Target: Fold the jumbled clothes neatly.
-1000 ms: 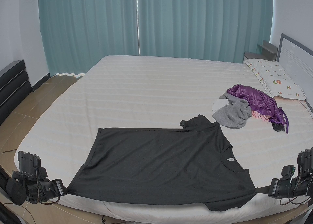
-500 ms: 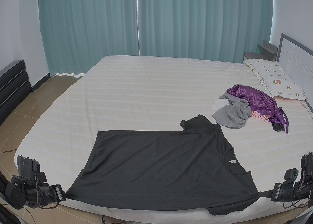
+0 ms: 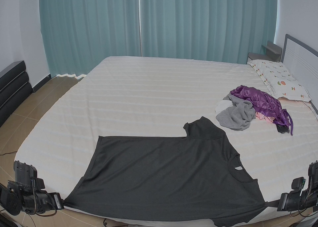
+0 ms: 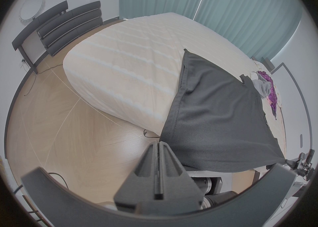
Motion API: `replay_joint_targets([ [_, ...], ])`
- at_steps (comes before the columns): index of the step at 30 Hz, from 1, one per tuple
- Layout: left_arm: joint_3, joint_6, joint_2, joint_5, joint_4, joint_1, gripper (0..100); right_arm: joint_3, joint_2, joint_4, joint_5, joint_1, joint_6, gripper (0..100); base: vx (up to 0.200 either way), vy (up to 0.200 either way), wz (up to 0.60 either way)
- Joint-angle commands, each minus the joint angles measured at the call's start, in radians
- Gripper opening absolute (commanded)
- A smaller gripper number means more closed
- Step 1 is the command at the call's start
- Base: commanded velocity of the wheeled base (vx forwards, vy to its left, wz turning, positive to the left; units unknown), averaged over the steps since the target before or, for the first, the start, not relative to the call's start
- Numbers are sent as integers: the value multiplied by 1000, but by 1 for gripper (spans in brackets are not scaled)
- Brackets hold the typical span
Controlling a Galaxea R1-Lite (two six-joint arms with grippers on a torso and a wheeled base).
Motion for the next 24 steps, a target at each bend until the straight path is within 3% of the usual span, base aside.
replay_joint_targets([
  [1,15,4,-46,1,18,2,0,-1,-54,27,-12,0,-13,0,0,0,0],
  [11,-88,18,-75,10,141,5,0,-125,-72,131,-16,-3,-21,0,0,0,0],
  [17,-219,10,-49,1,224,2,0,-192,58,120,-13,6,-22,0,0,0,0],
  [24,-306,10,85,-1,219,-3,0,-275,212,117,-13,8,-24,0,0,0,0],
])
